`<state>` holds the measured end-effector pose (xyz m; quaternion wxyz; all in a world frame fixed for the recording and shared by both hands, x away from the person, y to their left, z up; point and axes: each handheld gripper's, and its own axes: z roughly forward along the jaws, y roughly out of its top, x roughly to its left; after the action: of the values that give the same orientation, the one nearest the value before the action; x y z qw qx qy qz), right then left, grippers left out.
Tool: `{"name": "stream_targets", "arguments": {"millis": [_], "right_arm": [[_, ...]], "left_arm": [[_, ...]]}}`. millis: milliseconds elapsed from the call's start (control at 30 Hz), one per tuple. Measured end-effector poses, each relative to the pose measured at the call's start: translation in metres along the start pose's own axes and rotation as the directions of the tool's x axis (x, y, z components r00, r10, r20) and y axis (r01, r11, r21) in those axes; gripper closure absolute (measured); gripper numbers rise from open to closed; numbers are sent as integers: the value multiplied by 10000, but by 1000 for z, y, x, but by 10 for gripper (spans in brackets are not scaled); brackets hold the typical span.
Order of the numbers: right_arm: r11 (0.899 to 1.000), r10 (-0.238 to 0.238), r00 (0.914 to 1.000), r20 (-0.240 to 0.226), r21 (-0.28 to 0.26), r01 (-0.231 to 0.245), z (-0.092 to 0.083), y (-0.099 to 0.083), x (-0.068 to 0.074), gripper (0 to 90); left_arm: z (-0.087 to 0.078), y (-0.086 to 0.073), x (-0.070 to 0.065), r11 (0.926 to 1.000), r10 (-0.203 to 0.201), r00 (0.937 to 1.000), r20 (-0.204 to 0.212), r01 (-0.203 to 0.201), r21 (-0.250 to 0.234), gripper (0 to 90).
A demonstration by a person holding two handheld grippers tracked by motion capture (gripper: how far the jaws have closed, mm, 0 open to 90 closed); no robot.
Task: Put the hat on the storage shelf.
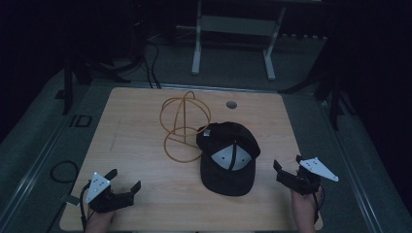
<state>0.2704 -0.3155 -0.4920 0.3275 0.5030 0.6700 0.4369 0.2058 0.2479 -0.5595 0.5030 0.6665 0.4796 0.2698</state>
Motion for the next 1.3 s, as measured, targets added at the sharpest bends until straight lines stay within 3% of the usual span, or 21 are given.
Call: {"name": "stream_targets", "arguments": {"millis": [33,67,233,400,600,733,767,800,900,1067,1100,1167,1300], "right_arm": [[10000,0,10000,0,0,0,0,0,0,137],[9997,-208,9991,-361,-135,203,-3,12,10,137],[9982,-422,9927,-1133,-468,371,-5,35,28,134],[9959,-898,9815,-1689,-254,868,2,56,44,134],[9946,-1025,9713,-2146,-370,967,12,77,55,129],[9956,-927,9691,-2285,-344,871,18,85,57,118],[9950,-998,9700,-2216,-191,980,23,88,59,108],[9924,-1213,9627,-2418,-87,1228,31,92,63,108],[9888,-1286,9562,-2630,392,1438,44,95,68,109],[9785,-1545,9549,-2534,947,1835,62,96,74,118],[9704,-1717,9555,-2398,1258,2059,71,96,75,193],[9672,-1732,9549,-2413,1412,2111,75,95,75,207],[9523,-1723,9569,-2338,2089,2225,91,89,74,316]], "left_arm": [[0,0,0,10000,0,10000,0,0,0,3],[1,0,-2,9998,181,9998,84,-182,100,3],[-1,2,-7,9990,451,9988,206,-452,39,3],[-2,2,-9,9977,659,9975,248,-662,114,3],[-1,3,-12,9973,739,9967,350,-740,28,3],[0,3,-13,9969,785,9960,432,-786,10,3],[0,3,-13,9966,820,9952,535,-823,31,3],[0,3,-13,9965,831,9952,522,-835,45,3],[1,2,-14,9963,841,9945,618,-850,106,3],[2,2,-14,9961,863,9941,655,-872,111,3],[2,2,-14,9962,854,9940,680,-864,111,3],[2,2,-13,9964,825,9937,753,-836,121,3],[2,2,-13,9963,839,9933,800,-852,128,3]]}}
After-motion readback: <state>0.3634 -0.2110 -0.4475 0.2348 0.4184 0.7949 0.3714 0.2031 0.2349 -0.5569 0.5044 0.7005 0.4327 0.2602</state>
